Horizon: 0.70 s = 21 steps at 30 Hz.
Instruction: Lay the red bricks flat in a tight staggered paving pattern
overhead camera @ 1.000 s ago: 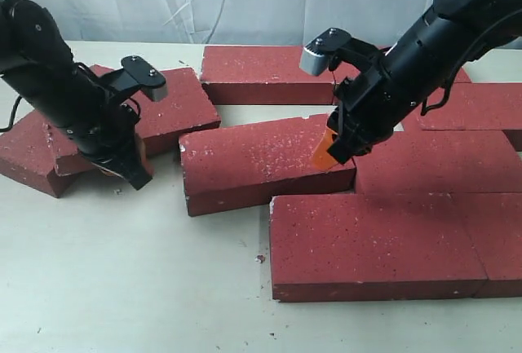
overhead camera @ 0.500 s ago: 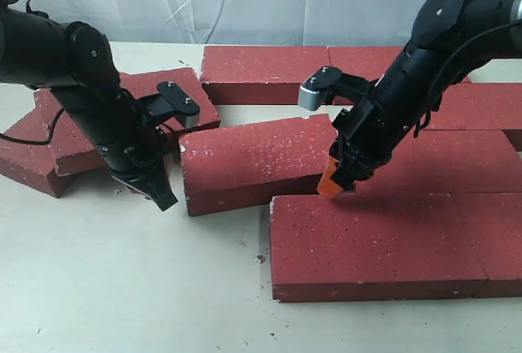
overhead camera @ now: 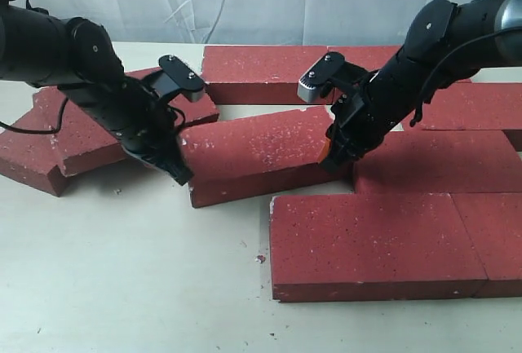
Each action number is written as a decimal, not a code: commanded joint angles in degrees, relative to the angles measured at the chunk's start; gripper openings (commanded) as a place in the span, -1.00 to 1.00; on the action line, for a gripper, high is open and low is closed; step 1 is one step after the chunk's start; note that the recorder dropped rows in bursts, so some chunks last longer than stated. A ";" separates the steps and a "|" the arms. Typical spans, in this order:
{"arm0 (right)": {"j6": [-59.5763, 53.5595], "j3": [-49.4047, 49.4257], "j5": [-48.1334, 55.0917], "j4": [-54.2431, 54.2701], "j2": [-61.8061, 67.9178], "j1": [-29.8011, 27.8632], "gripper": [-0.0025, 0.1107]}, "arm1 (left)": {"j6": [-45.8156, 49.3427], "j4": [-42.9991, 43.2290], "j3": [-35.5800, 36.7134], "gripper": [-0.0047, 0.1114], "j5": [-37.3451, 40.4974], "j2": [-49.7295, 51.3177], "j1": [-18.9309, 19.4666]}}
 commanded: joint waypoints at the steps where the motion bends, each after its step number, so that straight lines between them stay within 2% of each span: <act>1: -0.13 0.30 -1.29 -0.27 0.25 -0.16 -0.96 | 0.01 -1.02 -0.33 -0.92 -5.68 0.17 -0.15; 5: -0.13 0.30 -1.29 -0.27 0.38 -0.16 -0.96 | -0.01 0.43 -0.55 -0.92 -6.48 -0.07 -0.15; 9: 2.24 -2.22 2.81 1.89 -0.07 -0.16 -0.96 | -0.56 1.92 -1.19 -0.92 -2.54 -4.64 -0.15; 11: 3.36 -3.86 7.64 3.42 -1.08 -0.16 -0.96 | -4.62 6.46 -1.09 -0.92 -1.78 -8.84 -0.15; 13: 3.45 -3.97 9.09 3.68 -1.64 -0.16 -0.96 | -12.65 14.58 -0.11 -0.92 -3.10 -10.47 0.53; 14: 3.45 -3.97 9.53 4.37 -1.64 -0.16 -0.96 | -20.02 19.50 0.78 -0.92 -4.95 -10.42 2.25; 17: 3.45 -3.97 9.53 4.79 -1.64 -0.16 -0.96 | -29.84 26.60 1.36 -0.92 -9.25 -10.30 8.07; 18: 3.45 -3.97 9.30 5.74 -1.64 -0.16 -0.96 | -29.84 26.60 1.36 -0.92 -12.72 -10.43 9.03; 20: 3.32 -3.97 9.14 7.17 -1.64 -0.16 -0.96 | -29.73 26.19 1.22 -0.92 -27.42 -10.43 9.54; 21: 3.32 -3.97 8.68 7.16 -1.64 -0.16 -0.96 | -29.87 23.44 -0.57 -0.92 -30.77 -10.10 9.54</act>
